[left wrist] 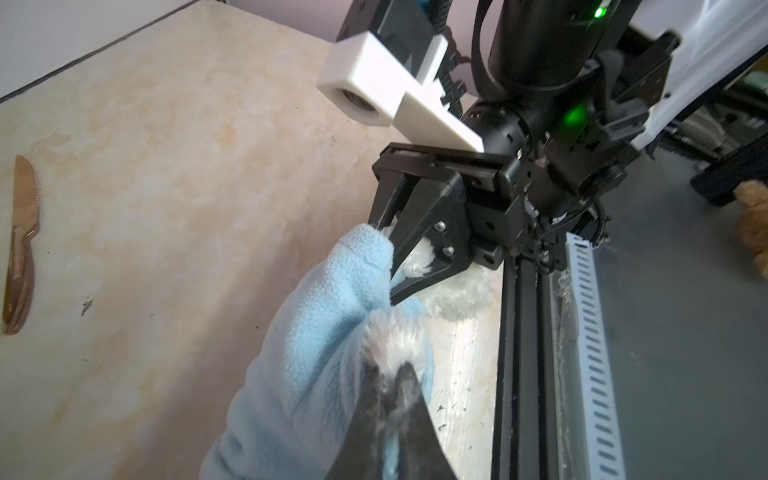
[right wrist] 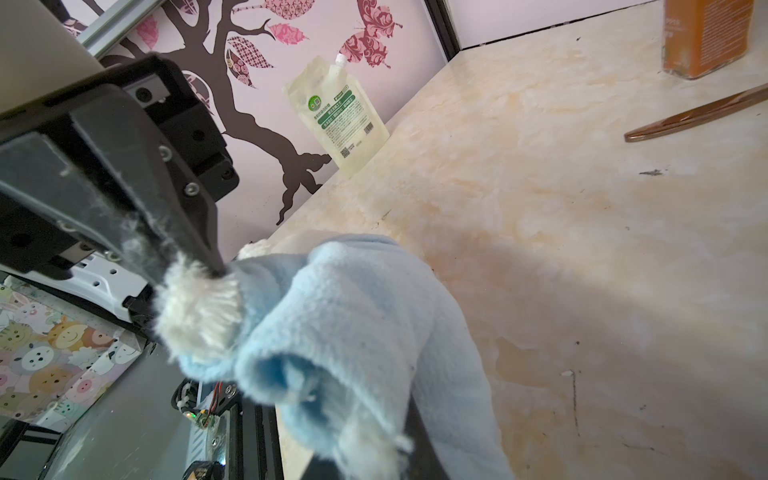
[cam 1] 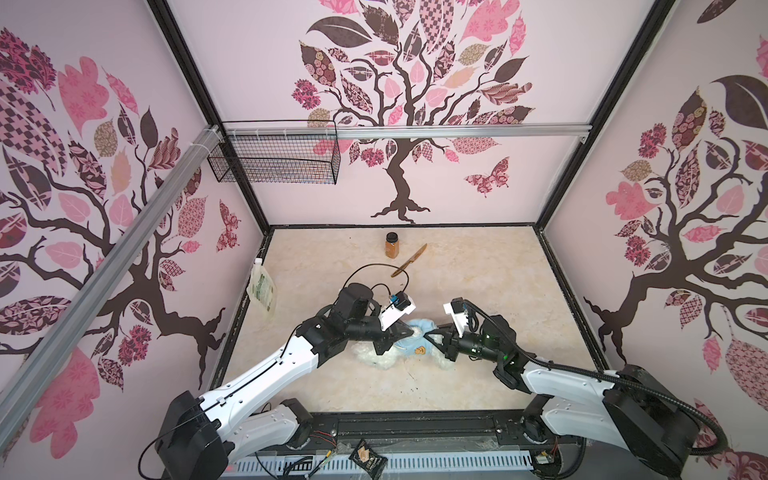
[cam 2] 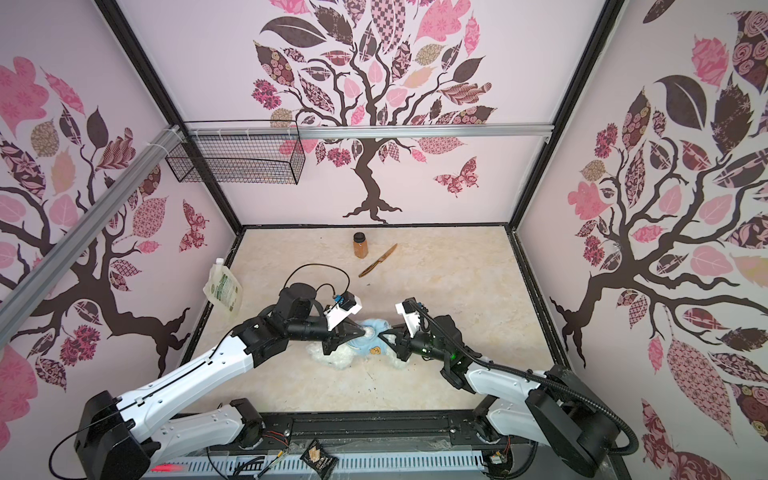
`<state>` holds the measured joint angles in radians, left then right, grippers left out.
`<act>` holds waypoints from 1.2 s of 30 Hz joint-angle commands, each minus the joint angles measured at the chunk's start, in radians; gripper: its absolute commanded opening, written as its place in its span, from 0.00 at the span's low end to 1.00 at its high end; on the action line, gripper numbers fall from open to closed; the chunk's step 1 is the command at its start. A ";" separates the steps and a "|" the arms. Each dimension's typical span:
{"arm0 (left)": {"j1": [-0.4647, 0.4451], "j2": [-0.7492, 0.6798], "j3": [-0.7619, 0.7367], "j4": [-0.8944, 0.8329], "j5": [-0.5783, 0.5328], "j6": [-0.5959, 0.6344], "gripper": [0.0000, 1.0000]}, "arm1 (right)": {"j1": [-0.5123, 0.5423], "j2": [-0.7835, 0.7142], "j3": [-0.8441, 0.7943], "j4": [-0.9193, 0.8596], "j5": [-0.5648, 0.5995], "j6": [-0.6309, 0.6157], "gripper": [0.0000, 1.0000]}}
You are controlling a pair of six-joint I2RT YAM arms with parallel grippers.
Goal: Dress the teddy bear
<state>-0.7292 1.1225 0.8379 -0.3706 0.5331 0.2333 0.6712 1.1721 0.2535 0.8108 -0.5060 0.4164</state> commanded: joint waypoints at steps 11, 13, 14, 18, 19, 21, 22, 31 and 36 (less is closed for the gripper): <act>-0.006 0.039 0.152 -0.076 -0.001 0.121 0.38 | 0.015 0.031 0.026 0.056 -0.060 -0.045 0.00; -0.007 0.062 0.178 -0.110 0.012 0.137 0.40 | 0.014 0.031 0.025 0.056 -0.058 -0.047 0.00; -0.008 0.072 0.189 -0.128 0.019 0.146 0.40 | 0.015 0.031 0.024 0.056 -0.056 -0.046 0.00; -0.016 0.087 0.207 -0.175 0.038 0.181 0.44 | 0.015 0.031 0.020 0.056 -0.048 -0.049 0.00; -0.017 0.090 0.210 -0.189 0.046 0.190 0.45 | 0.015 0.032 0.020 0.056 -0.047 -0.050 0.00; -0.025 0.097 0.217 -0.217 0.050 0.215 0.46 | 0.015 0.034 0.021 0.056 -0.045 -0.051 0.00; -0.032 0.103 0.221 -0.232 0.041 0.232 0.46 | 0.015 0.035 0.020 0.057 -0.044 -0.051 0.00; -0.081 0.152 0.242 -0.310 -0.088 0.321 0.34 | 0.014 0.046 0.028 0.059 -0.052 -0.048 0.00; -0.085 0.167 0.242 -0.297 -0.113 0.322 0.24 | 0.015 0.043 0.029 0.054 -0.049 -0.049 0.00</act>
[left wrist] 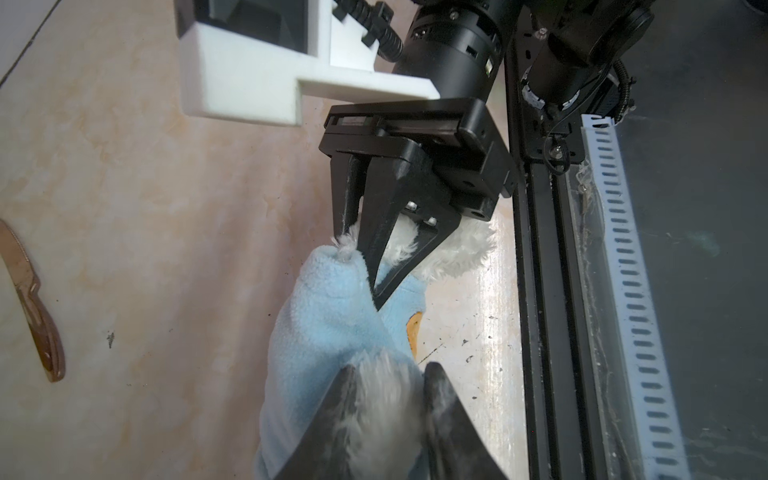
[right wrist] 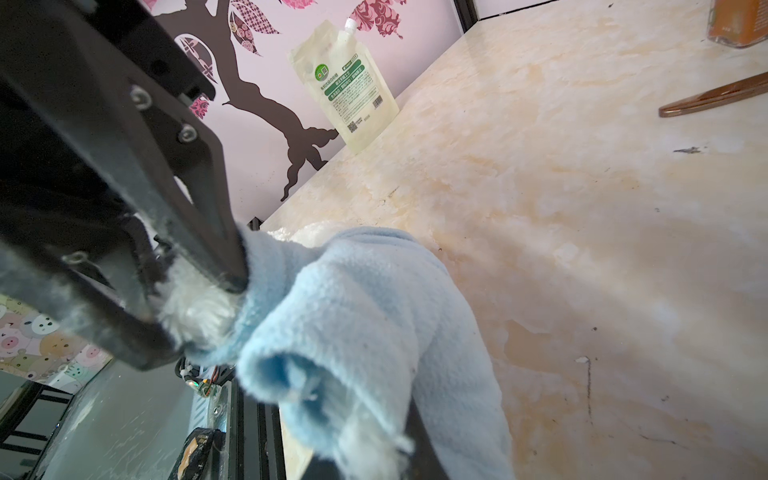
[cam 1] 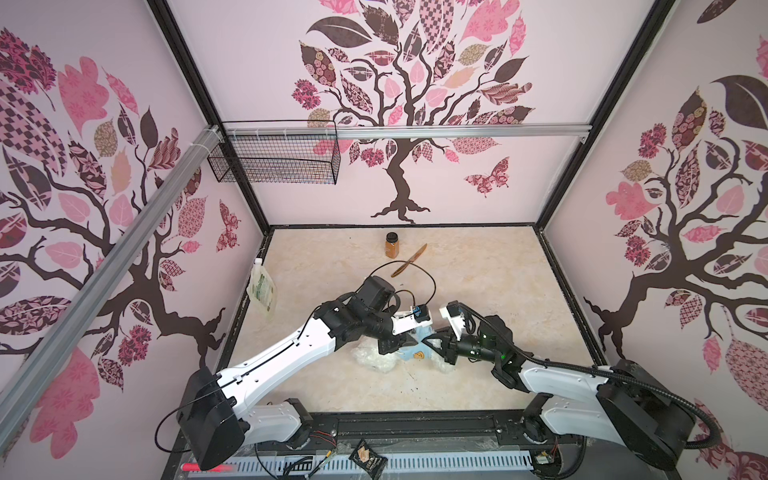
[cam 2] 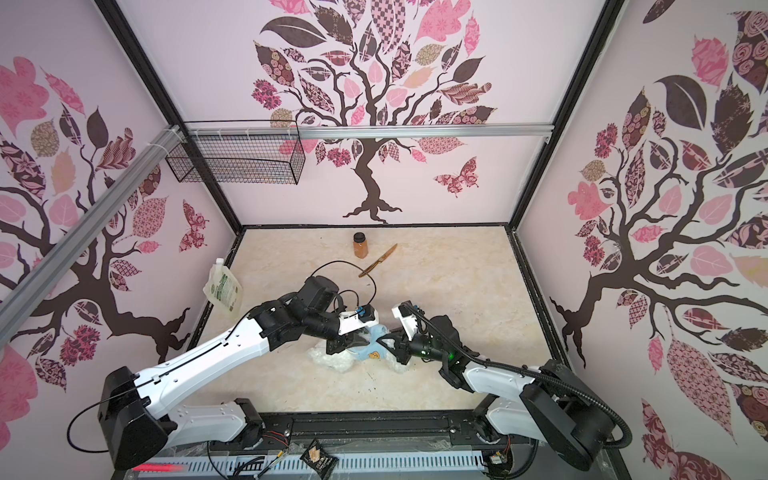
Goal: Dress the teddy bear
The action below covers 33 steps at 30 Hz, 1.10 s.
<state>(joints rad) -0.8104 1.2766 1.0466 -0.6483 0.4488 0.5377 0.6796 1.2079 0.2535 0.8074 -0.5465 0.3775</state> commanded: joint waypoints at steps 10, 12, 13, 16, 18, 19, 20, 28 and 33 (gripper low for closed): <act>0.126 -0.118 -0.123 0.499 0.244 -0.538 0.00 | 0.006 -0.052 0.086 -0.303 0.383 -0.029 0.26; 0.131 -0.125 -0.139 0.493 0.242 -0.534 0.00 | 0.007 -0.078 0.116 -0.383 0.407 -0.067 0.38; 0.131 -0.117 -0.140 0.464 0.237 -0.518 0.00 | 0.006 -0.096 0.124 -0.397 0.403 -0.075 0.43; 0.131 -0.091 -0.151 0.428 0.231 -0.481 0.00 | 0.019 -0.161 0.134 -0.403 0.394 -0.120 0.53; 0.132 -0.084 -0.168 0.450 0.225 -0.495 0.00 | 0.041 -0.205 0.141 -0.420 0.417 -0.172 0.68; 0.132 -0.082 -0.176 0.462 0.222 -0.504 0.00 | 0.057 -0.226 0.145 -0.426 0.433 -0.202 0.71; 0.132 -0.078 -0.178 0.469 0.222 -0.508 0.00 | 0.070 -0.243 0.149 -0.431 0.441 -0.227 0.71; 0.132 -0.051 -0.192 0.490 0.221 -0.525 0.00 | 0.113 -0.335 0.189 -0.457 0.508 -0.340 0.75; 0.132 -0.044 -0.195 0.501 0.233 -0.539 0.00 | 0.195 -0.328 0.177 -0.392 0.483 -0.402 0.75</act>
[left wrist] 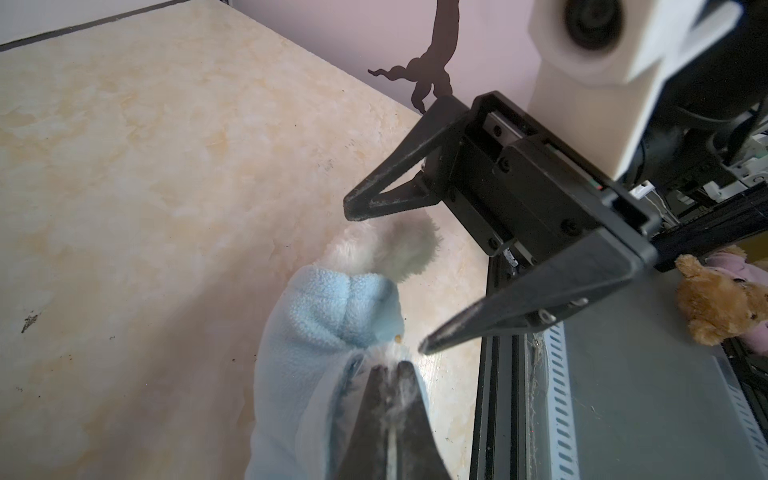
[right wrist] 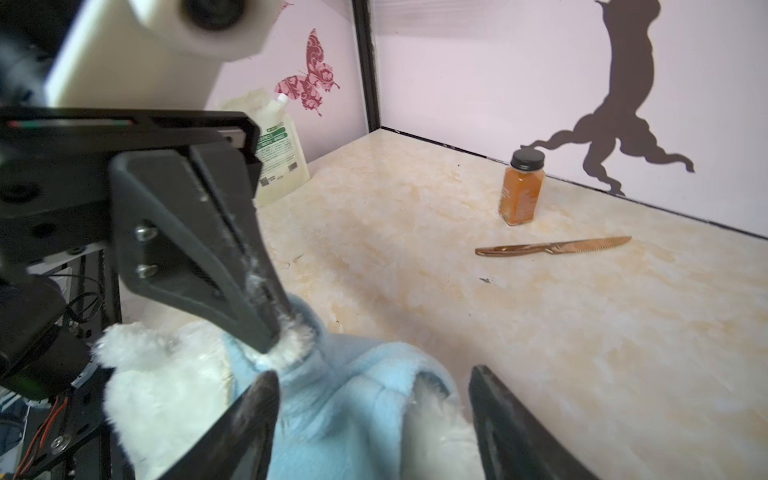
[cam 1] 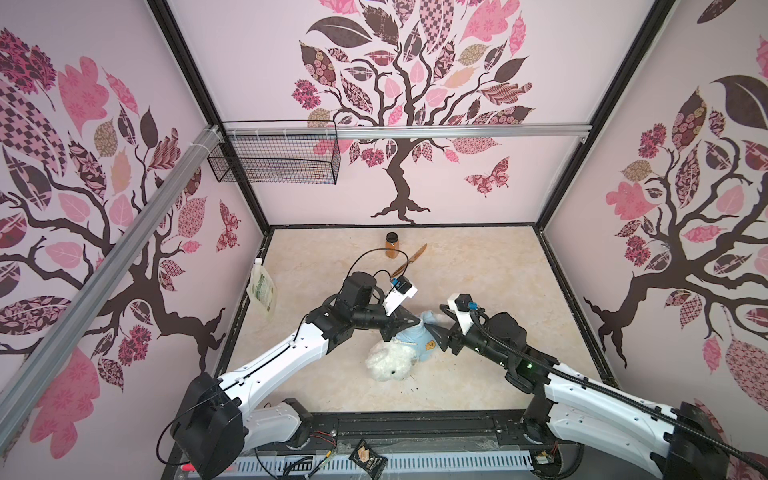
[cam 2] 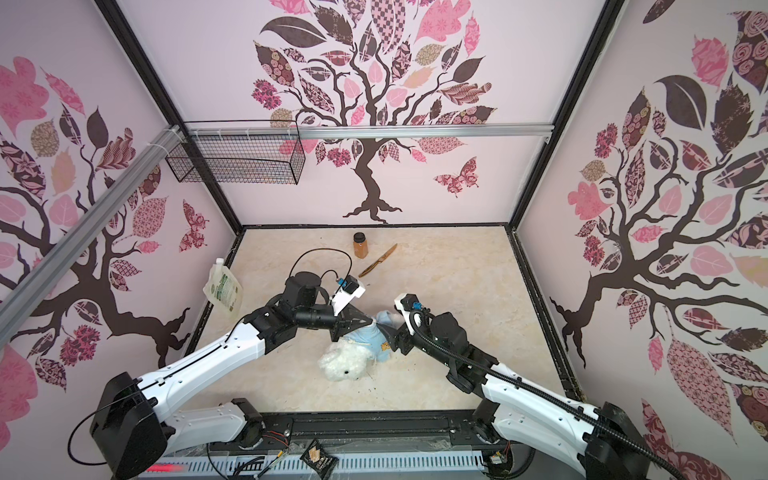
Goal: Dress the teddy bear
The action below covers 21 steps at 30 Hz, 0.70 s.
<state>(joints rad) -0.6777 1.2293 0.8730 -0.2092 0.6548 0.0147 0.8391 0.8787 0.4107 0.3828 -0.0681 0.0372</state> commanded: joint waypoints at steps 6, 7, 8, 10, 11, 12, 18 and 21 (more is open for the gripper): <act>0.000 0.005 -0.016 0.077 0.053 -0.030 0.00 | 0.068 0.102 0.020 0.156 -0.052 -0.042 0.73; -0.001 0.005 -0.014 0.077 0.056 -0.031 0.00 | 0.069 0.125 0.023 0.175 -0.062 -0.040 0.72; 0.000 0.006 -0.014 0.077 0.059 -0.030 0.00 | 0.071 0.144 0.027 0.193 -0.070 -0.042 0.71; -0.001 0.008 -0.014 0.078 0.067 -0.031 0.00 | 0.072 0.189 0.039 0.222 -0.083 -0.037 0.69; -0.001 0.007 -0.014 0.077 0.071 -0.032 0.00 | 0.074 0.205 0.044 0.232 -0.089 -0.038 0.68; -0.002 0.007 -0.016 0.077 0.074 -0.032 0.00 | 0.074 0.221 0.049 0.241 -0.093 -0.037 0.66; -0.002 -0.008 -0.011 0.090 0.111 -0.049 0.00 | 0.074 0.295 0.011 0.322 -0.037 0.001 0.55; -0.001 -0.027 -0.014 0.128 0.142 -0.086 0.00 | 0.074 0.337 -0.039 0.371 0.012 0.036 0.45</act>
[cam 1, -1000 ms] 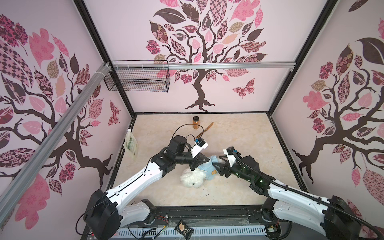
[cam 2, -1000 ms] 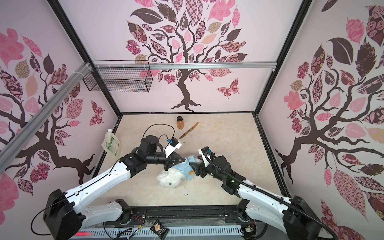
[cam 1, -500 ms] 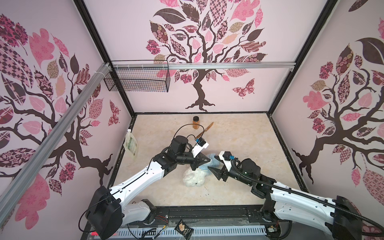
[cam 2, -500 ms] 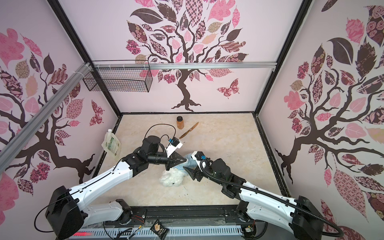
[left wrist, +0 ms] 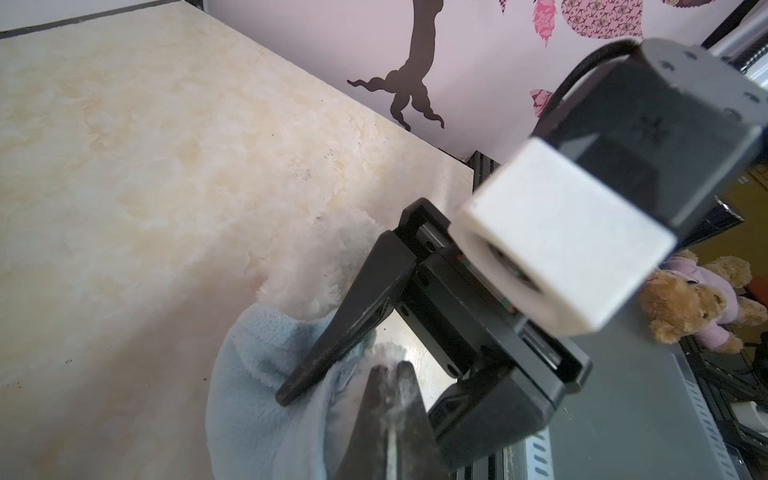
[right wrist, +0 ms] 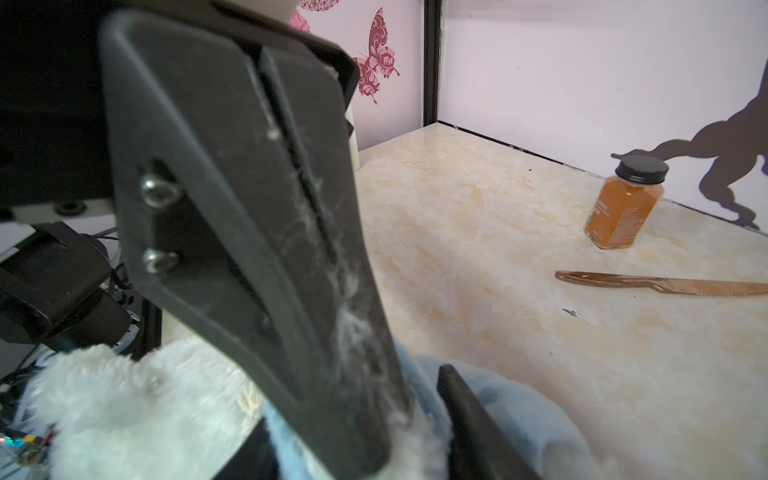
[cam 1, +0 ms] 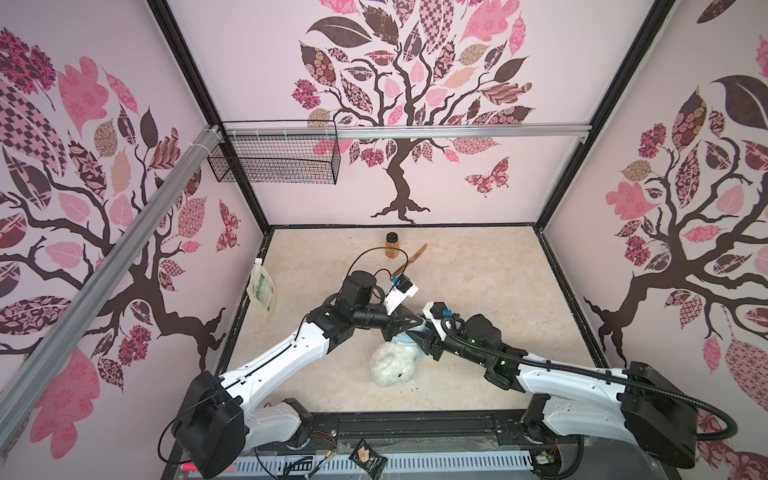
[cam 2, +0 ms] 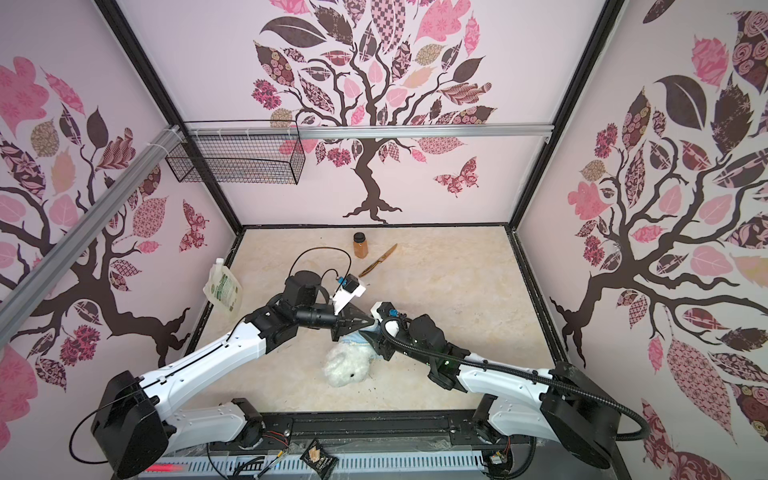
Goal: Dress the teddy bear
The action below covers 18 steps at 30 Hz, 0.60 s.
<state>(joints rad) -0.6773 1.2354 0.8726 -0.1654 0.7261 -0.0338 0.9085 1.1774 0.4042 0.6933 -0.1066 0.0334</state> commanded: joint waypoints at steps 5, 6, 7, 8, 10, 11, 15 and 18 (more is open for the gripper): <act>0.007 -0.074 -0.031 0.253 0.127 -0.184 0.00 | 0.005 0.115 -0.103 0.125 0.079 0.100 0.41; 0.008 -0.077 -0.027 0.273 0.136 -0.203 0.00 | 0.005 0.129 -0.113 0.135 0.079 0.110 0.41; 0.008 -0.079 -0.022 0.282 0.140 -0.216 0.00 | 0.005 0.139 -0.123 0.142 0.082 0.121 0.41; 0.010 -0.083 -0.016 0.284 0.142 -0.222 0.00 | 0.004 0.145 -0.130 0.144 0.087 0.131 0.43; 0.015 -0.092 -0.005 0.279 0.141 -0.226 0.00 | 0.004 0.149 -0.147 0.149 0.092 0.147 0.46; 0.017 -0.095 -0.002 0.281 0.140 -0.230 0.00 | 0.004 0.149 -0.152 0.147 0.093 0.153 0.47; 0.030 -0.112 -0.003 0.320 0.146 -0.272 0.00 | 0.005 0.149 -0.172 0.134 0.090 0.175 0.48; 0.039 -0.111 -0.019 0.429 0.156 -0.337 0.00 | 0.004 0.159 -0.177 0.122 0.087 0.186 0.47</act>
<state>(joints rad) -0.6472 1.2037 0.8425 -0.0410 0.7723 -0.2901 0.9154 1.2839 0.2863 1.0271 -0.0555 0.1894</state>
